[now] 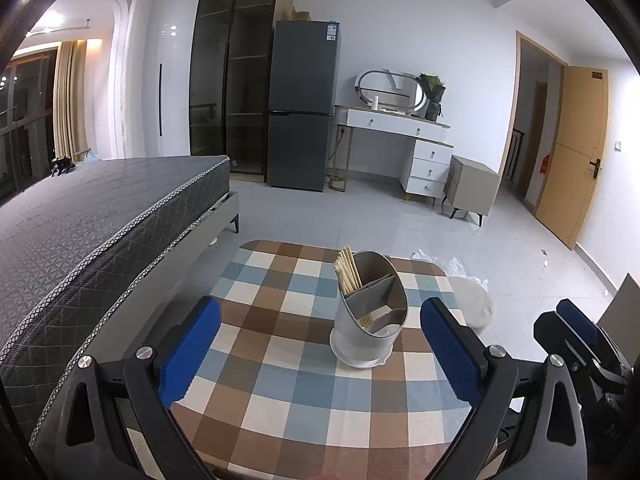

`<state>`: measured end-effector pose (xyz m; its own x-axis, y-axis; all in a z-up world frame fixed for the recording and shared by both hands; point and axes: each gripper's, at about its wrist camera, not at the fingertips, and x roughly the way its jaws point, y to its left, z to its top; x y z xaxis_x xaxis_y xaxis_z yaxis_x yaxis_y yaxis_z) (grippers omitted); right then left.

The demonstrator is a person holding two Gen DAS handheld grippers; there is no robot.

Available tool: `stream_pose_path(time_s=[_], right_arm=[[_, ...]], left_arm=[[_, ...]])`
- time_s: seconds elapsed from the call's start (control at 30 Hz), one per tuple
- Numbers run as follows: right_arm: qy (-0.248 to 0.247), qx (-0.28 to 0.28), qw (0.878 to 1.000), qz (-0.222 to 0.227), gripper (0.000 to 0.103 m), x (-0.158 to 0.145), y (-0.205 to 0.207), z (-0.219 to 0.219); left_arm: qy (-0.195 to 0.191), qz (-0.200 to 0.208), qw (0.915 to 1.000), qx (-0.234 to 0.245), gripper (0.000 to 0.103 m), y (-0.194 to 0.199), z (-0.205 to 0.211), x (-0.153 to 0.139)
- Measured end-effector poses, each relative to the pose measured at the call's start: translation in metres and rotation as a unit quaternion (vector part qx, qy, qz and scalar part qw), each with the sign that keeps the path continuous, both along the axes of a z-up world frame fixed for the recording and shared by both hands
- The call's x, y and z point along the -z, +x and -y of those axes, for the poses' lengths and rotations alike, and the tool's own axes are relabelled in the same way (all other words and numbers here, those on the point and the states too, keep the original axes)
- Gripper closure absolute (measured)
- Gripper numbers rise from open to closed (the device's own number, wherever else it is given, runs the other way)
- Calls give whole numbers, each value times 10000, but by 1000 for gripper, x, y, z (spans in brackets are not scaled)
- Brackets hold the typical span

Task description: Organize utensils

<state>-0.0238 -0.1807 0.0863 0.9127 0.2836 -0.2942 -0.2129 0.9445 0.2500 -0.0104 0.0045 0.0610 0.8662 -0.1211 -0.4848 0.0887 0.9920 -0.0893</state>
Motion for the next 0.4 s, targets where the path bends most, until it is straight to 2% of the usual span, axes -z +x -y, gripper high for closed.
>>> stream_pose_path(time_s=[0.4], right_arm=[[-2, 36, 10000, -30, 0, 3, 1, 4]], left_arm=[[13, 60, 10000, -15, 6, -3, -1, 3]])
